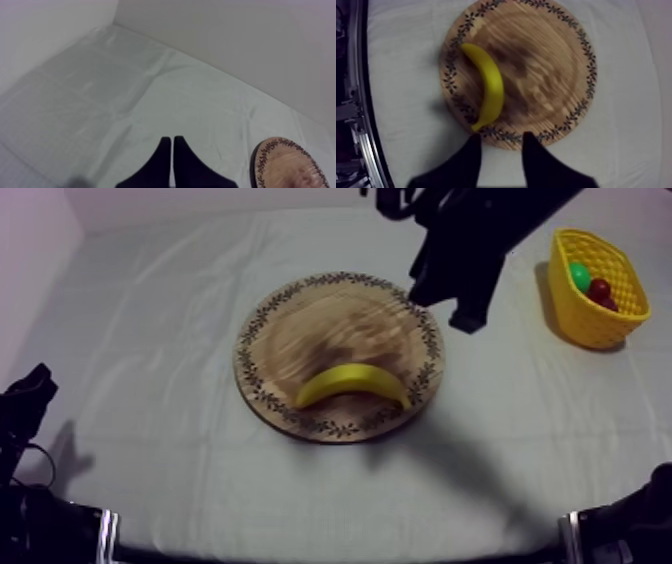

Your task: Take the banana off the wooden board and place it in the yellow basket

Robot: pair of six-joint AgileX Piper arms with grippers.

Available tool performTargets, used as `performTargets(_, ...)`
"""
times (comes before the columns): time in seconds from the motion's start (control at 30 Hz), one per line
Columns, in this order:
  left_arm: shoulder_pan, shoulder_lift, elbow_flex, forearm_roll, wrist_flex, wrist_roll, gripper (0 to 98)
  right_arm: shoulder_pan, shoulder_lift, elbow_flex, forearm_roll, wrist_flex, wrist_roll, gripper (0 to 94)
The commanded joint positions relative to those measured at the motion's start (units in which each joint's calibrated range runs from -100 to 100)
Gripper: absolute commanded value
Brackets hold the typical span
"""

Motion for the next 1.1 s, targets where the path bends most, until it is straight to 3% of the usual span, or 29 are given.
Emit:
performTargets(0.0,0.0,0.0,0.0,-0.02,0.0,0.0,0.1,-0.2,0.8,-0.9,0.3,1.1,0.0,54.1)
performTargets(0.13,0.0,0.0,0.0,-0.02,0.0,0.0,0.1,-0.7,2.8,-2.0,1.7,2.2,0.0,70.7)
performTargets(0.27,0.0,0.0,0.0,-0.02,0.0,0.0,0.1,-0.8,5.3,-1.7,2.3,1.4,0.5,76.4)
performTargets(0.7,0.0,0.0,0.0,-0.02,0.0,0.0,0.1,-2.1,18.6,0.8,3.0,-6.9,-0.2,76.8)
performTargets(1.07,0.0,0.0,0.0,-0.02,0.0,0.0,0.1,-4.1,32.6,-6.8,3.5,-8.9,-2.6,75.7)
